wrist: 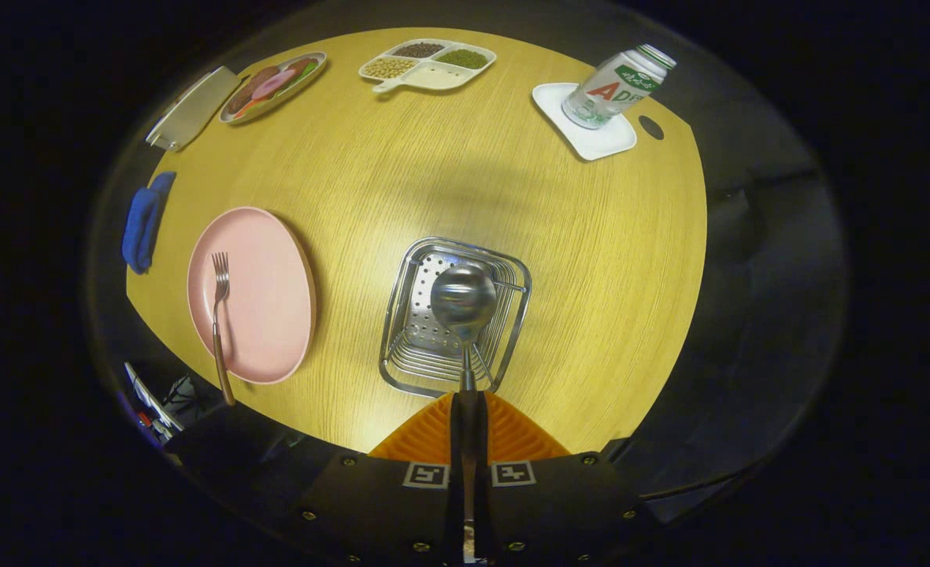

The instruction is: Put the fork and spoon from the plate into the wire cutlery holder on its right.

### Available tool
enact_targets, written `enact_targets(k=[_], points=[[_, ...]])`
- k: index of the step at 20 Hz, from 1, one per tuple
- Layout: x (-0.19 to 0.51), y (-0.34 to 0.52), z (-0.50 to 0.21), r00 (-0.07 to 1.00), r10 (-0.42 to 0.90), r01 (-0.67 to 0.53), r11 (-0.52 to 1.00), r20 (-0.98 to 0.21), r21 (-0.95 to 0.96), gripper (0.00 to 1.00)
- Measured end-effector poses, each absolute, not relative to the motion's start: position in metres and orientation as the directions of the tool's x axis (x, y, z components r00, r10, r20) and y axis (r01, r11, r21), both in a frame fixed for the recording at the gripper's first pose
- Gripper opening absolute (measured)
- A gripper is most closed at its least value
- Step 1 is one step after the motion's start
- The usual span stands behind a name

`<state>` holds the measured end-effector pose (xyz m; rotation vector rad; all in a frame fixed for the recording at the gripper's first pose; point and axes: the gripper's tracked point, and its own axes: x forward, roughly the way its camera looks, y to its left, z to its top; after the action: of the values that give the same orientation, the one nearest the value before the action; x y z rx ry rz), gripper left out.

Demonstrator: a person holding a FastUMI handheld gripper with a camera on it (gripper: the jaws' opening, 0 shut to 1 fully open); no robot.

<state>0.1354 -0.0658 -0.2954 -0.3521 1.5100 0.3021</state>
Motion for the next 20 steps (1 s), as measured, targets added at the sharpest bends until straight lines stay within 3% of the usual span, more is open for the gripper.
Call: enact_targets(k=[11, 20], points=[[0.152, -0.054, -0.298, -0.087, -0.043, -0.401, 0.916, -0.995, -0.004, 0.05], [0.151, -0.059, -0.297, -0.097, -0.056, -0.392, 0.920, -0.994, -0.013, 0.05]])
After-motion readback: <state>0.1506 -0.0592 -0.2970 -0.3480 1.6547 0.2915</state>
